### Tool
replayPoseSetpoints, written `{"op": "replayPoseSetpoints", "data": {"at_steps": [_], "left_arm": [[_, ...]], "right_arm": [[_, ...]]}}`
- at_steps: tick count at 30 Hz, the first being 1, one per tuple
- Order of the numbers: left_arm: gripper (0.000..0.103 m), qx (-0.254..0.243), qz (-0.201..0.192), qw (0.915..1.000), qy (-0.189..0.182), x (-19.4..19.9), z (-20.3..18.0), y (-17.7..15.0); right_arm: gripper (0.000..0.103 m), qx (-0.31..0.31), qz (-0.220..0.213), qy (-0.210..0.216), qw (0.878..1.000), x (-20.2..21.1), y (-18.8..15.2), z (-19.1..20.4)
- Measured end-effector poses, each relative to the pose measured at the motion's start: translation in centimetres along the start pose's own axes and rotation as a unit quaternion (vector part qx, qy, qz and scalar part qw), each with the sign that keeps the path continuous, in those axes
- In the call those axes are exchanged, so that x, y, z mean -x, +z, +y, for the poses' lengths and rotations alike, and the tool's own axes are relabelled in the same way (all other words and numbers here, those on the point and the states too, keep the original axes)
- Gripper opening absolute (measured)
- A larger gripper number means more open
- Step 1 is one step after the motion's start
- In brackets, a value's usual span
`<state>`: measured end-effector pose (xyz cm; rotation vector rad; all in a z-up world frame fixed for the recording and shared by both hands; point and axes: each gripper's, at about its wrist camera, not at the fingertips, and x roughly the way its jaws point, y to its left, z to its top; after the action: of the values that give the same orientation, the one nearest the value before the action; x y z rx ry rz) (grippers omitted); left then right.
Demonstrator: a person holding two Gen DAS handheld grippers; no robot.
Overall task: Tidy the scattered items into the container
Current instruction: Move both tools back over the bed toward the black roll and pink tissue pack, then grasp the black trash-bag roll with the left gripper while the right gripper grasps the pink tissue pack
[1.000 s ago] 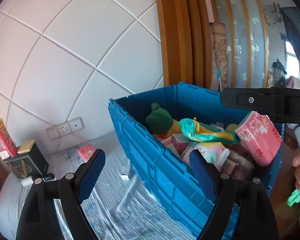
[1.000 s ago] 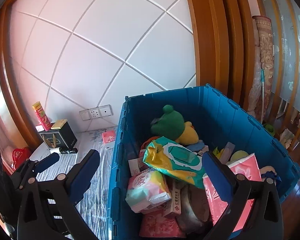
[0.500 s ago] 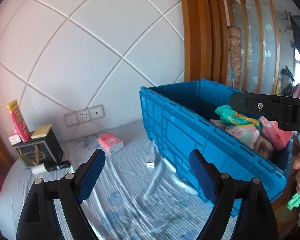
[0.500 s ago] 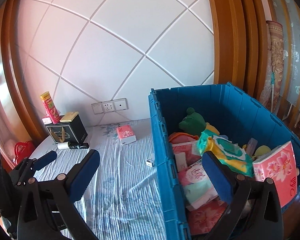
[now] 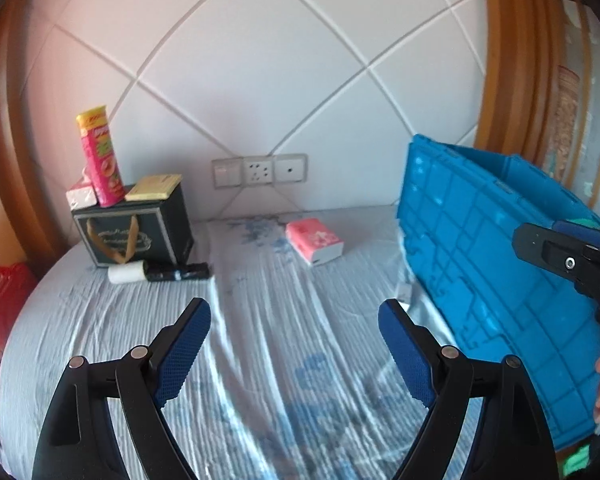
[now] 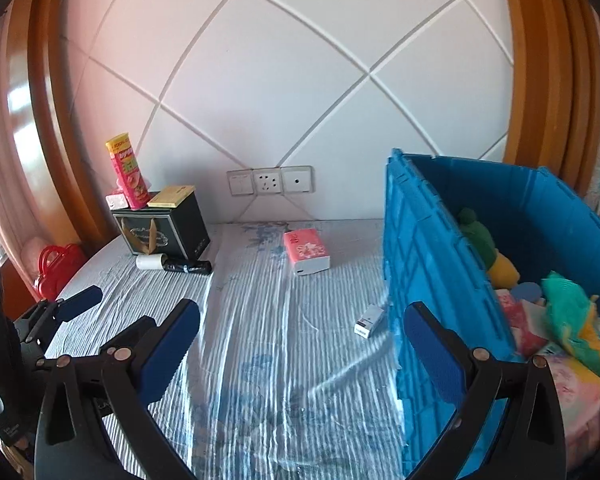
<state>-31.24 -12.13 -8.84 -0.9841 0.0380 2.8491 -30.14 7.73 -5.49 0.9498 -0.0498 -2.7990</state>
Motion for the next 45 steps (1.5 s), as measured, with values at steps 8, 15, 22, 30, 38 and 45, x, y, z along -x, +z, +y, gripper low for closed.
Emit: {"op": "replayPoseSetpoints", "data": {"at_steps": [8, 15, 22, 30, 38, 45], "left_arm": [[0.087, 0.027, 0.064, 0.9959, 0.058, -7.6, 4.4, -1.3], [0.087, 0.027, 0.113, 0.9914, 0.06, -15.5, 10.2, -1.7], [0.087, 0.069, 0.14, 0.981, 0.115, -23.7, 20.8, -0.7], [0.087, 0.108, 0.146, 0.9755, 0.125, -31.8, 23.9, 1.9], [0.087, 0.246, 0.161, 0.9447, 0.145, -39.6, 23.4, 1.5], [0.093, 0.278, 0.19, 0.9227, 0.188, -43.0, 22.8, 1.1]], "right_arm": [[0.103, -0.016, 0.097, 0.023, 0.995, -12.0, -1.9, 0.2], [0.103, -0.031, 0.144, -0.002, 0.989, -20.8, -1.5, 0.1], [0.103, -0.038, 0.18, -0.031, 0.983, -31.9, 1.3, -0.8], [0.103, -0.027, 0.195, -0.056, 0.979, -41.7, 4.6, -3.1], [0.103, 0.004, 0.213, -0.072, 0.974, -46.4, 5.4, -3.4], [0.103, -0.007, 0.204, -0.05, 0.978, -47.6, 4.6, -3.8]]}}
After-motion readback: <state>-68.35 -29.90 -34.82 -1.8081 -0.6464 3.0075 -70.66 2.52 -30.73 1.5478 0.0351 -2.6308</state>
